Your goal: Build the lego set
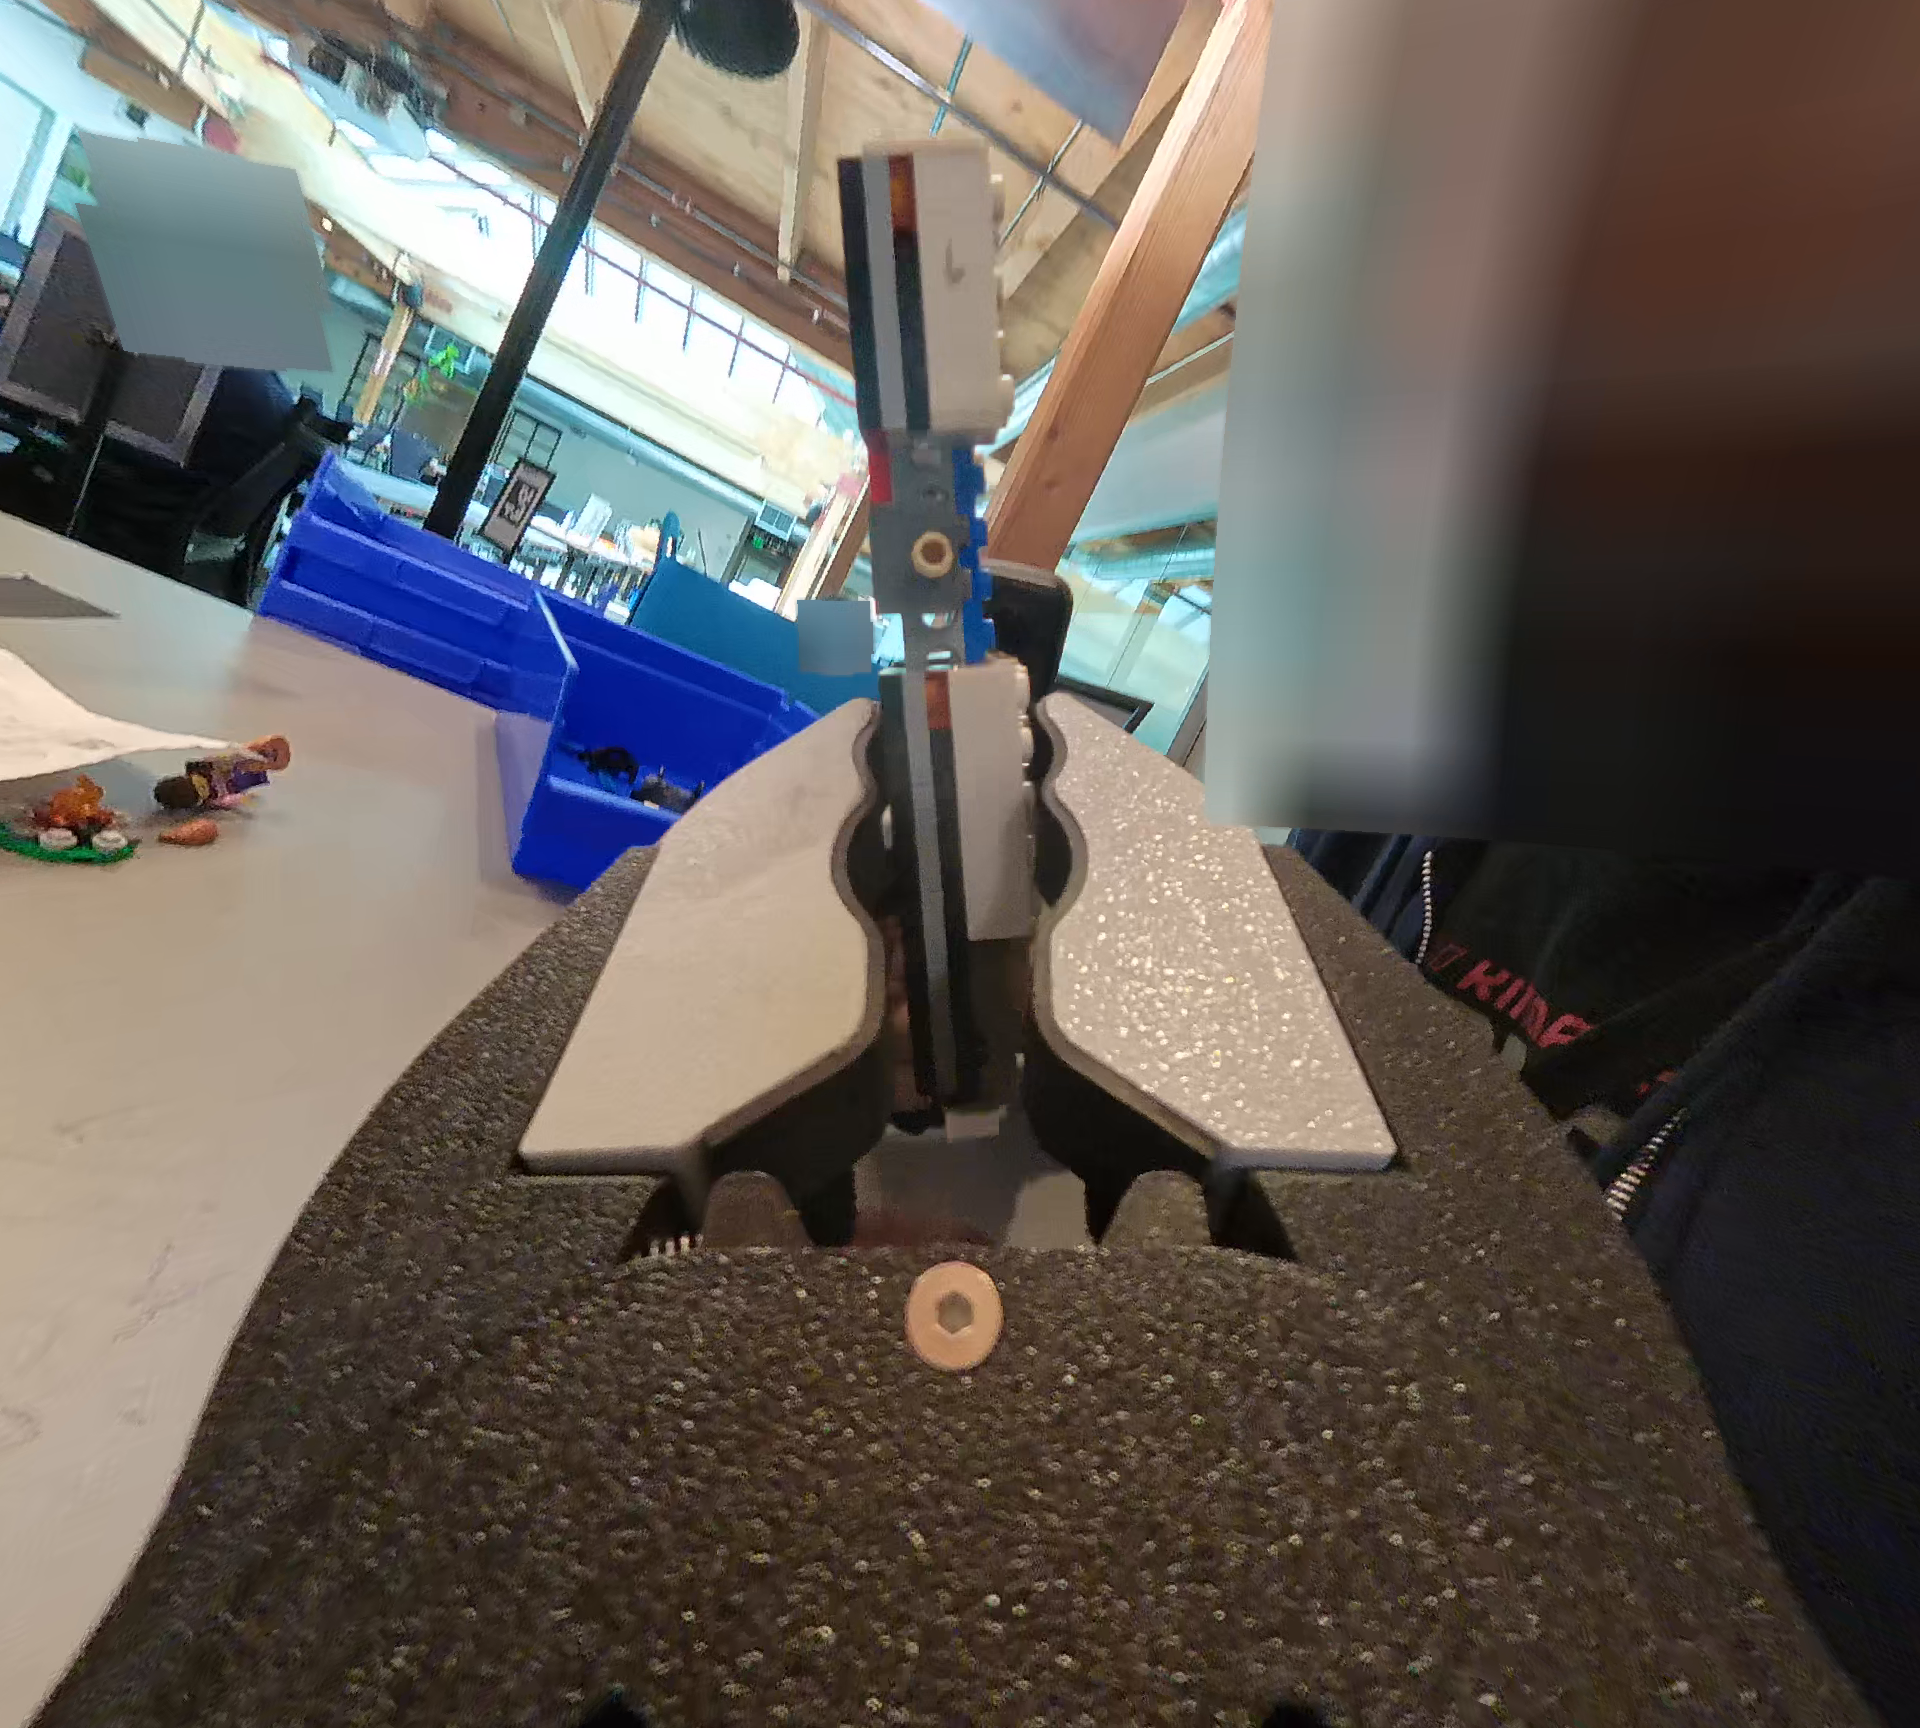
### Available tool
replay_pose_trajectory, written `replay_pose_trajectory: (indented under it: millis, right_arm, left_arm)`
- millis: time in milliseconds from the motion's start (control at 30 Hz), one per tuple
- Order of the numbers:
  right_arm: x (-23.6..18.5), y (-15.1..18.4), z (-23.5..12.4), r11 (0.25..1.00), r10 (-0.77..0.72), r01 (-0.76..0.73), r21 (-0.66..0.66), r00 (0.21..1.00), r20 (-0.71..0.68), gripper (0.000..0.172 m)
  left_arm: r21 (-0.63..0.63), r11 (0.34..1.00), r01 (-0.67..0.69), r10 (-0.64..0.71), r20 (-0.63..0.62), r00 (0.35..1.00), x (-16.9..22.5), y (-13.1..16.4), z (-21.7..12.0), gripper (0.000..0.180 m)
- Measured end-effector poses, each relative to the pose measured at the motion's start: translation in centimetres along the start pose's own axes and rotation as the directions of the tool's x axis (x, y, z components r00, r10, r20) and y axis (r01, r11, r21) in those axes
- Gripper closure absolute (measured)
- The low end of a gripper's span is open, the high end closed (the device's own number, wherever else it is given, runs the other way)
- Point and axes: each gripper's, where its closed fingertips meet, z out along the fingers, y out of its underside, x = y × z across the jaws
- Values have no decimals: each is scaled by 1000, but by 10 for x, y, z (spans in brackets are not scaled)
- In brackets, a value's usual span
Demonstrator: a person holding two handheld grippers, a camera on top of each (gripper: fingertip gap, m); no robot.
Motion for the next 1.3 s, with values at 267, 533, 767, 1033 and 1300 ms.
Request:
replay_pose_trajectory:
  millis: [267,533,767,1033,1300]
  right_arm:
    - [5,3,6,999,34,-34,-4,998,-50,137]
    - [4,3,12,998,67,-67,0,997,-47,132]
    - [2,-9,9,997,40,-37,63,998,-56,133]
    - [-4,-19,3,994,-39,46,101,997,-64,132]
    - [-11,-19,2,994,-44,45,97,999,-12,138]
  left_arm:
    - [48,998,33,-33,-8,999,-2,-4,-3,157]
    - [59,996,63,-60,-50,997,2,-3,-2,157]
    - [26,999,39,-36,-84,996,8,4,1,157]
    - [-61,996,-68,63,-80,995,13,16,5,157]
    - [-127,973,-194,180,-118,977,25,26,7,156]
